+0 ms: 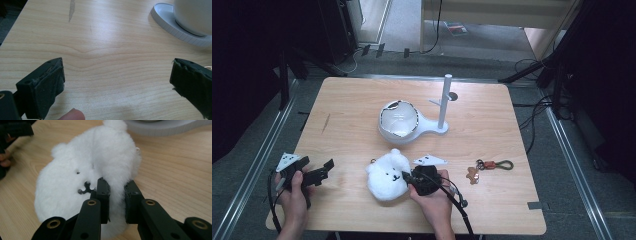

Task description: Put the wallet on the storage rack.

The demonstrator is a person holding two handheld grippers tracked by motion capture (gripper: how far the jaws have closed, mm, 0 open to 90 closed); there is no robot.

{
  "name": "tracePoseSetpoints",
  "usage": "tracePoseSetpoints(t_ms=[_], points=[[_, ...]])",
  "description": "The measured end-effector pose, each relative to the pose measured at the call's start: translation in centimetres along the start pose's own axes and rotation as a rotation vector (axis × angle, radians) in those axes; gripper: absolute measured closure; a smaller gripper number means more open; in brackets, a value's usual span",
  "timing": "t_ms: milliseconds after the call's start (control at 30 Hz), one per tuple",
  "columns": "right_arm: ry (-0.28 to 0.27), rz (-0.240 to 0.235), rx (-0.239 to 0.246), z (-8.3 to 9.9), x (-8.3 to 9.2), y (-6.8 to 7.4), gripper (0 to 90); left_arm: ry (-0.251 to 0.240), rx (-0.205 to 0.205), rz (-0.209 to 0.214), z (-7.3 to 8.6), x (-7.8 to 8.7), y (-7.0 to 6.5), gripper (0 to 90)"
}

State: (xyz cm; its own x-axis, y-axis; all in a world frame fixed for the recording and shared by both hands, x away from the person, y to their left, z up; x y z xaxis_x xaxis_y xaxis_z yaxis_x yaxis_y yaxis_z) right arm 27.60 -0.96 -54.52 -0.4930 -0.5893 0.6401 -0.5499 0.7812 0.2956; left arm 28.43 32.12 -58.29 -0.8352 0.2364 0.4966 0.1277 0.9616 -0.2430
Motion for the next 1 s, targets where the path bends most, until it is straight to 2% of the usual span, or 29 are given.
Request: tracePoseSetpoints(t_ms=[200,333,467,667,867,1000], points=[[-0.090,0.017,-0.063,-0.9,1.8,0.1,78.7,-0.001,0.001,0.003,0.0,0.0,0.0,0.5],[-0.145,0.065,-0.068,-1.4,2.9,-0.2,78.6,-0.001,0.003,0.003,0.0,0.0,0.0,0.5],[-0.165,0.128,-0.051,-1.8,3.5,-0.5,78.6,-0.001,0.003,0.003,0.0,0.0,0.0,0.5],[-0.191,0.188,-0.070,-2.5,4.4,-1.3,78.5,-0.001,0.000,0.001,0.0,0.0,0.0,0.4],[-0.222,0.273,-0.078,-3.3,5.2,-2.3,78.4,-0.001,-0.001,0.000,0.0,0.0,0.0,0.5],[-0.238,0.302,-0.080,-4.1,6.0,-2.7,78.3,0.000,-0.002,0.000,0.0,0.0,0.0,0.5]])
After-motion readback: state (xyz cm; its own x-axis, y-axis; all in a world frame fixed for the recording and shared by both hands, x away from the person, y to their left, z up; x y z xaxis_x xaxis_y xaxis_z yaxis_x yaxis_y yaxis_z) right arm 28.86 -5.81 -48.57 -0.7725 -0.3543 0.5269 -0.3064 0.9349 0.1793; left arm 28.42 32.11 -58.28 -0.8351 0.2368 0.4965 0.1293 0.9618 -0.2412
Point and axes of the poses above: each handheld gripper's, and its own axes: x roughly backward along the jaws, z roughly out of its underside, y roughly to its left, the point moved 6 cm from there along -x, roughly forward along the jaws, and after that the axes turned 1 degree about -x, right-handed, at the moved point
